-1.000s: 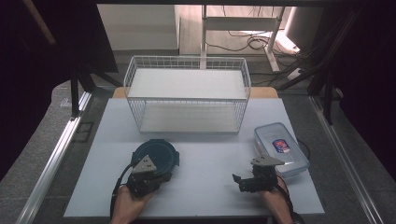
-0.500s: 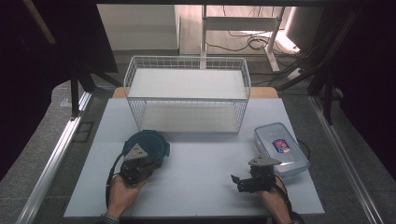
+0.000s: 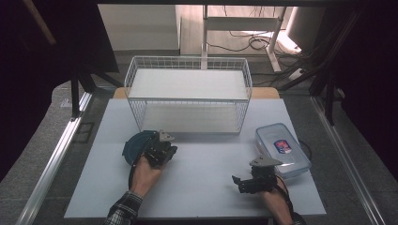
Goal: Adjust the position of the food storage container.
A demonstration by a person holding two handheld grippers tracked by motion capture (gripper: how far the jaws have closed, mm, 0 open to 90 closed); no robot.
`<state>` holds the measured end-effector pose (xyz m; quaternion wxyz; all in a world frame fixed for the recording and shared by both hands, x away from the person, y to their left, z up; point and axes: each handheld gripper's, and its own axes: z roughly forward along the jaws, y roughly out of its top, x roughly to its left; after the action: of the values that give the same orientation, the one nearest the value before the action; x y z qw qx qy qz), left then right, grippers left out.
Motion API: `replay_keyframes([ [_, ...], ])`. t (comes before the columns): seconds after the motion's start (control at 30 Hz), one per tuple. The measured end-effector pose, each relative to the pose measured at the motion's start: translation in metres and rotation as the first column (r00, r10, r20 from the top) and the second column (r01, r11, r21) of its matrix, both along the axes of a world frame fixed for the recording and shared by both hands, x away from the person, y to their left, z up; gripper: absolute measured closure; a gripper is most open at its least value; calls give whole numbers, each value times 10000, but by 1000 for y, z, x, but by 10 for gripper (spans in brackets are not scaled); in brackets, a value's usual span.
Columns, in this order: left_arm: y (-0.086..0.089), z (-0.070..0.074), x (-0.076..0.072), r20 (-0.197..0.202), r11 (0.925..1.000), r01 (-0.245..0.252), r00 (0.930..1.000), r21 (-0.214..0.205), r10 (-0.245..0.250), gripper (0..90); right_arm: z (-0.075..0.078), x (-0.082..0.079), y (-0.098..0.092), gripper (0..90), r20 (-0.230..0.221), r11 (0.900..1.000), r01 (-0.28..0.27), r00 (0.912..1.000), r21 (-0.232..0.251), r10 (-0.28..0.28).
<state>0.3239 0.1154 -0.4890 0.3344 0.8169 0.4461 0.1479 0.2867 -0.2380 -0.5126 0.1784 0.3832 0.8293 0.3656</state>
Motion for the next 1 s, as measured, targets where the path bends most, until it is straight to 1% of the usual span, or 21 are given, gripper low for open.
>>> replay_keyframes([
  [0.03,-1,0,-1,136,9999,-24,9999,163,22,900,0,0,0,0,2,10000,2,10000,-8,-2],
  [0.07,-1,0,-1,188,9996,32,9998,266,-37,900,0,0,0,0,-2,10000,-1,10000,-5,1],
  [0.17,4,0,-2,285,9995,30,9996,318,-39,900,1,0,0,0,10,10000,13,10000,-38,-13],
  [0.3,22,-2,-3,295,9994,-277,9992,186,271,900,0,0,0,0,23,10000,0,10000,-6,0],
  [0.37,35,-3,-4,312,9981,-609,9977,115,606,900,0,0,-1,0,6,10000,-12,10000,-26,12],
  [0.47,56,-5,-4,322,9943,-1069,9937,-54,1070,900,1,0,0,0,-12,10000,-4,10000,18,4],
  [0.57,73,-5,-3,321,9897,-1426,9892,-86,1428,900,0,0,0,0,-25,10000,-3,10000,59,3],
  [0.6,79,-6,-3,345,9882,-1534,9876,-28,1534,900,0,0,0,0,-36,10000,-10,10000,85,10],
  [0.67,91,-6,-1,370,9814,-1920,9807,-8,1919,900,1,0,0,0,-27,9999,-50,10000,93,50],
  [0.73,101,-7,0,363,9752,-2210,9745,-118,2213,900,1,0,0,0,-73,9996,-248,9997,154,249],
  [0.8,105,-7,-2,502,9763,-2142,9752,-309,2155,900,1,0,0,0,-172,9989,-402,9990,232,406],
  [0.83,105,-7,-5,588,9763,-2141,9747,-316,2156,900,2,1,0,0,-211,9984,-495,9985,261,500],
  [0.87,104,-6,-9,692,9791,-1983,9771,-455,2011,899,2,1,1,0,-212,9977,-586,9980,345,594],
  [0.9,103,-5,-13,803,9821,-1743,9804,-721,1799,876,3,1,2,0,-196,9972,-638,9977,402,646],
  [0.93,102,-3,-18,913,9841,-1490,9832,-965,1578,825,5,1,3,0,-155,9970,-659,9977,407,666],
  [1.0,99,-1,-27,1129,9849,-1087,9858,-1351,1243,751,9,1,5,0,-46,9971,-581,9983,501,585],
])
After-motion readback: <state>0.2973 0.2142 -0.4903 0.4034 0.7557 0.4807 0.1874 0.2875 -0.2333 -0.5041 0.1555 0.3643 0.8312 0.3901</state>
